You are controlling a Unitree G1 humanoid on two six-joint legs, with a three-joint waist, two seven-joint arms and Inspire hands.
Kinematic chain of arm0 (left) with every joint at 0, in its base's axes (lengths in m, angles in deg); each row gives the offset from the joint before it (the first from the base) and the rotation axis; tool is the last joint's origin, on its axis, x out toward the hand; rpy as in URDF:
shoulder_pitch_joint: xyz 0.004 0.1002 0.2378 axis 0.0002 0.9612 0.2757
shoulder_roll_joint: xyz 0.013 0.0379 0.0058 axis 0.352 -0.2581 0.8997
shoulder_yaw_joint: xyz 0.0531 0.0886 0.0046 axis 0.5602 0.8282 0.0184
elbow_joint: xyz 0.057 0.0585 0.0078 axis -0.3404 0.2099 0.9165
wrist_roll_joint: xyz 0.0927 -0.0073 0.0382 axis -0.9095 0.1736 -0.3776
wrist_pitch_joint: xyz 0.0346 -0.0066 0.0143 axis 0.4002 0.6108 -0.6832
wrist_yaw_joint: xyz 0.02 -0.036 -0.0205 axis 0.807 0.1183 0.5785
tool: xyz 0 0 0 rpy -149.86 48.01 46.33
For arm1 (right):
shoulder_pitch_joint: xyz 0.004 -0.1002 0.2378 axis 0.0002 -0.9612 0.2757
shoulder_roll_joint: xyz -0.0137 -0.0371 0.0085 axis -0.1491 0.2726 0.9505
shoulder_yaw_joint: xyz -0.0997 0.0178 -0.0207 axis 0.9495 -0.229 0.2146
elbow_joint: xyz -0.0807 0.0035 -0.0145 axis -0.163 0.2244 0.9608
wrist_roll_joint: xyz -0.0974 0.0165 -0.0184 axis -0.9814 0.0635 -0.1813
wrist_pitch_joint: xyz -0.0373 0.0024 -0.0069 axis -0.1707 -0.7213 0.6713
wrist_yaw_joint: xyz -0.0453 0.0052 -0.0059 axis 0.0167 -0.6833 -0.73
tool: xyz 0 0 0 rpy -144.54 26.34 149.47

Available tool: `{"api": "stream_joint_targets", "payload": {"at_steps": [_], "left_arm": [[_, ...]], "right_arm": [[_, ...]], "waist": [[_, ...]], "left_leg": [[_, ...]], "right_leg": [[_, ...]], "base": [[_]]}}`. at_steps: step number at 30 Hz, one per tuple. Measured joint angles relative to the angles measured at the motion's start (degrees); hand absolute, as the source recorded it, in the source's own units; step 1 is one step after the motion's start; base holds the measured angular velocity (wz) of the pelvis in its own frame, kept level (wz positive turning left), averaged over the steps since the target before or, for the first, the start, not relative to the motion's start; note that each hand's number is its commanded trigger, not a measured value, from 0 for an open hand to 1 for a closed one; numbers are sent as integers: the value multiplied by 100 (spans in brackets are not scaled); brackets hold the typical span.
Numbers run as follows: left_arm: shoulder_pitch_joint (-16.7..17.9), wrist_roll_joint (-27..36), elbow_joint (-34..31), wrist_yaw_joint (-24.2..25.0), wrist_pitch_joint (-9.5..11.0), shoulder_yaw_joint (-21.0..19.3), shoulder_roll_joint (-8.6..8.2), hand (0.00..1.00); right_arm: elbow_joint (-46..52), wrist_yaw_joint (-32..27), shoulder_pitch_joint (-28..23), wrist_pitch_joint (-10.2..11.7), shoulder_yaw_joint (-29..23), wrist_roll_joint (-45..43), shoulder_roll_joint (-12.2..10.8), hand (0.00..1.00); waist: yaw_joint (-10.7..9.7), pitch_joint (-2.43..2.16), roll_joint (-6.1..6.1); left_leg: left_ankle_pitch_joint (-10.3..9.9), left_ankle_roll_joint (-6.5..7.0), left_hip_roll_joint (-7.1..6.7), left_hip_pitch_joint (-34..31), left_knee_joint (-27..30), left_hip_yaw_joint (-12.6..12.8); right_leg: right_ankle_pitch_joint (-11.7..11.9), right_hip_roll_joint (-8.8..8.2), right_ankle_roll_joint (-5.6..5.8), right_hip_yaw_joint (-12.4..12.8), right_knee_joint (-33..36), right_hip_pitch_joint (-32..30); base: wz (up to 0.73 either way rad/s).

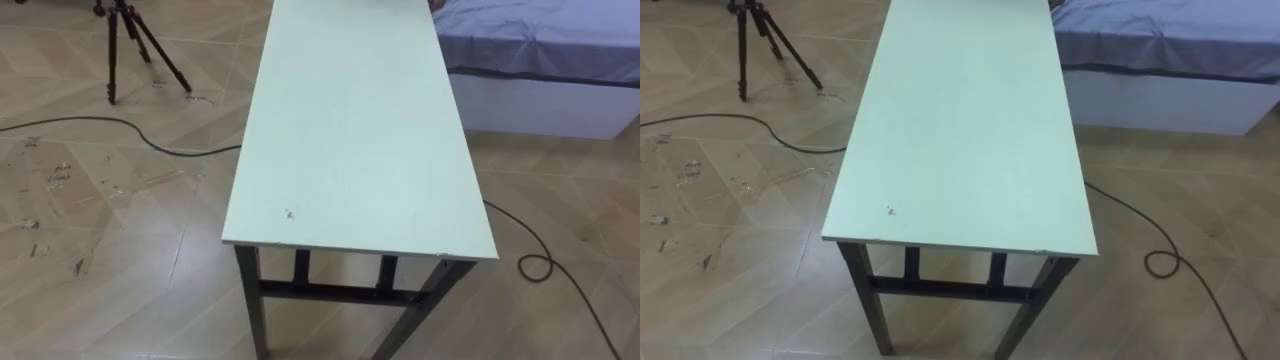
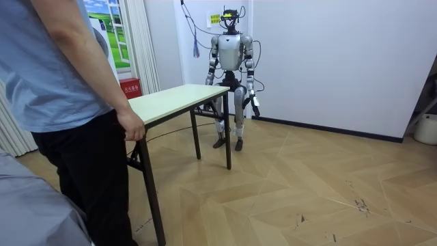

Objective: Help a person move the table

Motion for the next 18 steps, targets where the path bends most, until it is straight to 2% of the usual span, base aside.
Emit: {"api": "stream_joint_targets", "payload": {"at_steps": [9, 13, 18], "left_arm": [[-36, 21, 5, 2, -34, -119, -29, 0], [-72, 113, 18, 237, -100, -192, -30, 0], [-30, 1108, 18, 622, -173, -221, -25, 0]], "right_arm": [[-3, 11, 18, -18, -99, 29, 5, 0], [-4, 35, -5, -86, -230, 52, 11, 0], [-161, 228, -11, -114, -316, 402, 19, 0]], "waist": [[6, 0, 7], [8, -11, 40], [7, -23, 77]], "left_leg": [[-1, -1, 2, 41, -10, -17], [-1, 0, 1, 35, -21, -18], [-1, 0, 1, 25, -24, -15]], "right_leg": [[0, 5, 0, -20, 2, 44], [-1, 4, 1, -15, 1, 30], [-1, 7, 1, -17, 1, 13]], "base": [[0], [0], [0]]}}
